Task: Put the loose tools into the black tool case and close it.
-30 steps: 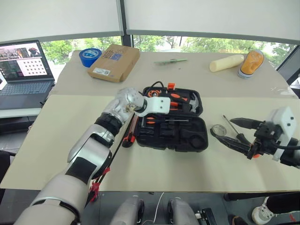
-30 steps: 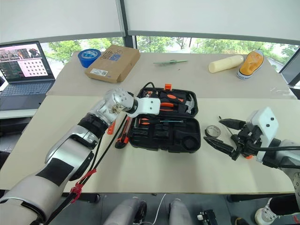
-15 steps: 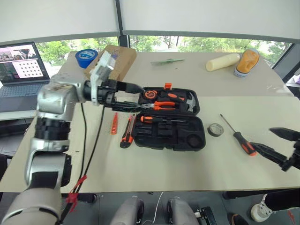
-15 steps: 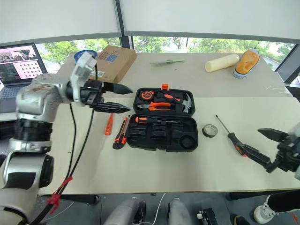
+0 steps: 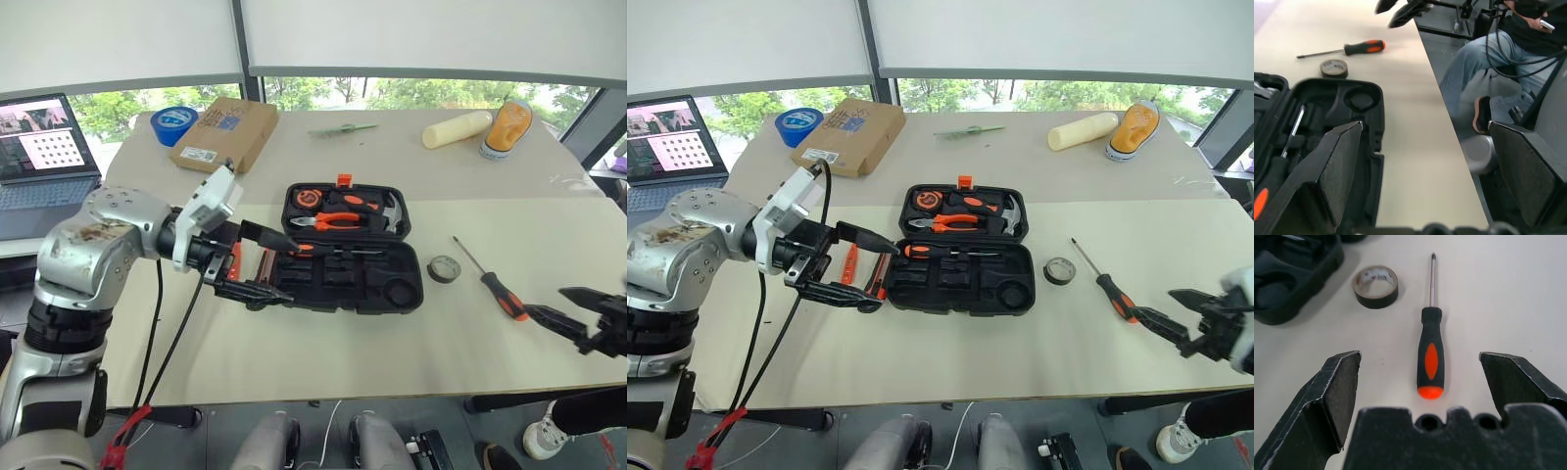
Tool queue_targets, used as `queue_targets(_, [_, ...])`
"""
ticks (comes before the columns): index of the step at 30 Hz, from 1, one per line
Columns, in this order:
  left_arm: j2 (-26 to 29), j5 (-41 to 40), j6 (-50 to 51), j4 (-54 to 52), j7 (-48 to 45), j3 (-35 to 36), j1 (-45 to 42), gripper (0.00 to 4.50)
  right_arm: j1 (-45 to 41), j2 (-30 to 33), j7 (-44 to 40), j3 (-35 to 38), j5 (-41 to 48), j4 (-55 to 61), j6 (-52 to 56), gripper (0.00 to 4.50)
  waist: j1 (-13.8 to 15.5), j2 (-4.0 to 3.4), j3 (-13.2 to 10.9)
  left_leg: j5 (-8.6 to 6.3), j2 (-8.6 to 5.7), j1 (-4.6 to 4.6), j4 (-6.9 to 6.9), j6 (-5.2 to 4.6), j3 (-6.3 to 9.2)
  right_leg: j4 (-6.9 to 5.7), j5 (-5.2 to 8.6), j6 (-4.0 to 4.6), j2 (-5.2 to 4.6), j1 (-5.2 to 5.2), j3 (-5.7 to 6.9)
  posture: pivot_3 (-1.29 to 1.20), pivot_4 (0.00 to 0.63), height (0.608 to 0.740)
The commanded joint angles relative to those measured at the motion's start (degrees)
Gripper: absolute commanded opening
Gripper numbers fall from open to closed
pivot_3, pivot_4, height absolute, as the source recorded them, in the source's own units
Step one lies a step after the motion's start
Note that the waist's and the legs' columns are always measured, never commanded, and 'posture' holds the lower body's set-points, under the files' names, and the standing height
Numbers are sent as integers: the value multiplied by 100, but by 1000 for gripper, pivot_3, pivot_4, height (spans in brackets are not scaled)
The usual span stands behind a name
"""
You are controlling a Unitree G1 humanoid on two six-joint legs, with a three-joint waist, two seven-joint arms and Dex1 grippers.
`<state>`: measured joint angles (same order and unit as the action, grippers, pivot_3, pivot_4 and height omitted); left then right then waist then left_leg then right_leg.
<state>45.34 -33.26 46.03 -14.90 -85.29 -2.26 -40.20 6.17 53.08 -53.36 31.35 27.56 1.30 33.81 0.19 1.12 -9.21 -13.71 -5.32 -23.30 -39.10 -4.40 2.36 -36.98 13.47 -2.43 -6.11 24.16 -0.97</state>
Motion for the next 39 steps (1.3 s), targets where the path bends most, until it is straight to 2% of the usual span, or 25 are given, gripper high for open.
queue_targets(1, [87, -182, -108, -262, 149, 81, -50, 4438, -367, 20, 2, -381, -327, -653, -431, 4500, 50, -2, 0, 0, 0, 2, 0, 0, 2, 0, 0, 0, 1, -1, 2, 0, 150, 738])
queue_targets(7, [161, -308, -57, -433, 310, 54, -69, 4438, -1045, -32, 44, -1122, -796, -1742, -769, 4500, 35, -2, 0, 0, -2, 1, 0, 0, 1, 1, 0, 0, 7, -1, 2, 0, 150, 738])
queue_targets(11, [38, -200, -97, -341, 740, 5, -150, 4438, -1365, -131, 54, -1299, -906, -2233, -958, 4500, 32, -5, 2, 4, -1, 9, 3, 6, 1, 0, 0, 0, 7, -7, 1, 0, 150, 738])
queue_targets(21, [140, -214, -218, -286, 799, -37, -31, 4500, -1309, -108, 75, -949, -710, -2139, -1084, 1183, 17, -5, 2, 3, 1, 8, 8, 5, 1, -2, 0, 1, 16, -2, 0, 0, 150, 738])
queue_targets(22, [164, -219, -223, -271, 795, -37, -12, 4500, -1293, -74, 53, -895, -689, -2100, -1106, 991, 17, -5, 2, 2, 1, 8, 8, 5, 0, -1, 0, 1, 15, -2, -1, 0, 150, 738])
queue_targets(25, [395, -152, -327, -188, 653, -56, 194, 4500, -1529, 170, -213, -795, -528, -1759, -1024, 994, 17, -15, 2, 2, 1, 6, 9, 4, -1, -1, 0, 1, 15, 1, -3, 0, 150, 738])
queue_targets(28, [607, -55, -519, -133, 551, -47, 409, 4500, -2046, 412, -599, -1021, -368, -1293, -911, 993, -29, -30, -1, 0, 1, 6, 12, 0, -10, -2, 0, 1, 18, 7, -9, 0, 150, 738])
queue_targets(31, [723, -77, -556, -125, 518, 10, 499, 4500, -2612, 484, -1031, -1450, -350, -963, -1005, 993, -107, -38, -5, -1, 7, 8, 18, 0, -13, -3, 0, 1, 22, 12, -8, 0, 150, 738])
queue_targets(37, [916, -88, -643, -107, 428, 32, 624, 4500, -3434, 264, -1834, -2519, -468, -518, -1322, 993, -46, -36, -6, -6, 17, -1, 19, 11, 5, 6, 1, 3, 39, 11, 5, 0, 150, 738])
queue_targets(39, [922, -22, -717, -65, 469, 18, 635, 4500, -3747, 32, -2110, -3145, -910, -665, -1934, 993, -21, -36, -6, -6, 14, -5, 15, 11, 4, 8, 1, 3, 35, 11, 5, 0, 150, 738])
